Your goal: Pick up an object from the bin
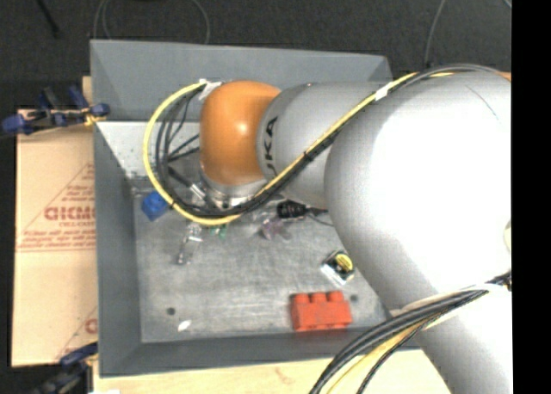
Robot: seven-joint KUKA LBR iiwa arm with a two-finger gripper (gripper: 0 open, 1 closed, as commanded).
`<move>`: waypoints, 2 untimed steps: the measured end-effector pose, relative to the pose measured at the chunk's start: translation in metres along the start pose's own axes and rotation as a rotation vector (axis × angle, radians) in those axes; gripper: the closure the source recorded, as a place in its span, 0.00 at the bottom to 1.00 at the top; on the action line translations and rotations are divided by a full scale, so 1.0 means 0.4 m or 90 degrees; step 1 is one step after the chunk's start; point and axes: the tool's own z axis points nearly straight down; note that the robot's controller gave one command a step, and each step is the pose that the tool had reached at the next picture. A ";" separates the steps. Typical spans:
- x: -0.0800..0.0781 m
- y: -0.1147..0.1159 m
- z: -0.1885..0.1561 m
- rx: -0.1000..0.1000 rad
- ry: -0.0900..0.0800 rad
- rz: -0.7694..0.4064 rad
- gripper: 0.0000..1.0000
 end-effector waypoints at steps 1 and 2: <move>-0.080 -0.087 -0.072 0.002 -0.003 -0.060 0.00; -0.169 -0.222 -0.071 0.003 -0.003 -0.341 0.00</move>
Offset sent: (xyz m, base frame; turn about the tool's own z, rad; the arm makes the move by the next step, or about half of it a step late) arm 0.0192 -0.0385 0.0267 -0.0970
